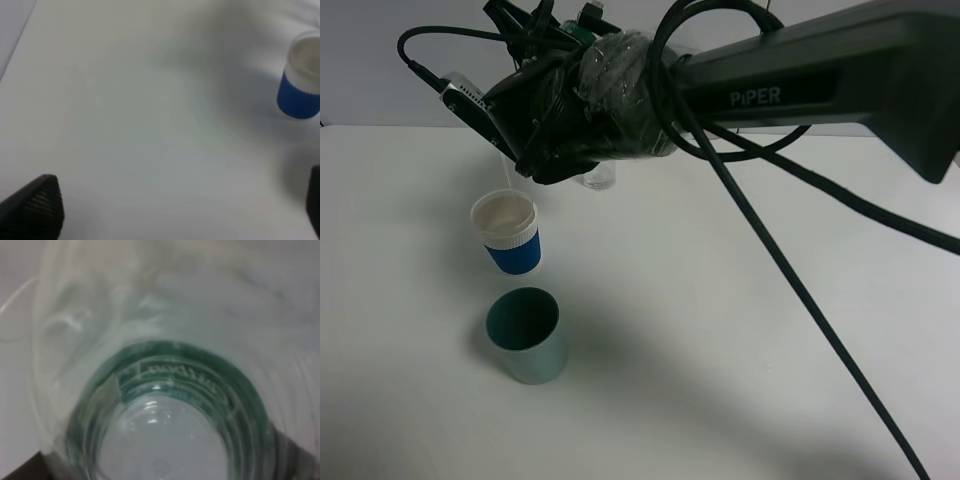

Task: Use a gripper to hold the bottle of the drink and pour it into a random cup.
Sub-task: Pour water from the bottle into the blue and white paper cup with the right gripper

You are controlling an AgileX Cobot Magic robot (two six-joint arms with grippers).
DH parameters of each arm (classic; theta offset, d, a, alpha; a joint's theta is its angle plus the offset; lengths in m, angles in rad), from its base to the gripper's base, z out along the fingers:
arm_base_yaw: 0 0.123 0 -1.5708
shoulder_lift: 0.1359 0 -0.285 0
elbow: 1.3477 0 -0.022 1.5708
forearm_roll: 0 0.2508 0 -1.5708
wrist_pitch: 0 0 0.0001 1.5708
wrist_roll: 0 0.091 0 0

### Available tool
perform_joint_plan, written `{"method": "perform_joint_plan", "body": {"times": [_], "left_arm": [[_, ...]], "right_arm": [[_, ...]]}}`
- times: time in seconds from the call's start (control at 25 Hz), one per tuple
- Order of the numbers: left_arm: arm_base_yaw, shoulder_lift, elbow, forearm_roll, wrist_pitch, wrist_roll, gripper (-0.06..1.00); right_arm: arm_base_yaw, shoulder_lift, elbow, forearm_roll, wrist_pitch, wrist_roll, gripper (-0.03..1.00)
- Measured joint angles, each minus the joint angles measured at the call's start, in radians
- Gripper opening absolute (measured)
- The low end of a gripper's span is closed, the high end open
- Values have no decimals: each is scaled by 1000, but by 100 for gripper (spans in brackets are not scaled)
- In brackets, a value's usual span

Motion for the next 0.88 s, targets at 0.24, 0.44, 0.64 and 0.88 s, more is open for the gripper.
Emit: {"method": "perform_joint_plan", "body": {"times": [0.24, 0.44, 0.64, 0.88], "left_arm": [[0, 0, 0, 0, 0, 0, 98], [0, 0, 0, 0, 0, 0, 98], [0, 0, 0, 0, 0, 0, 98], [0, 0, 0, 0, 0, 0, 98]], "right_arm": [[8, 0, 0, -20, 0, 0, 57], [8, 0, 0, -25, 0, 0, 57], [13, 0, 0, -48, 0, 0, 57], [19, 0, 0, -77, 0, 0, 57]]}}
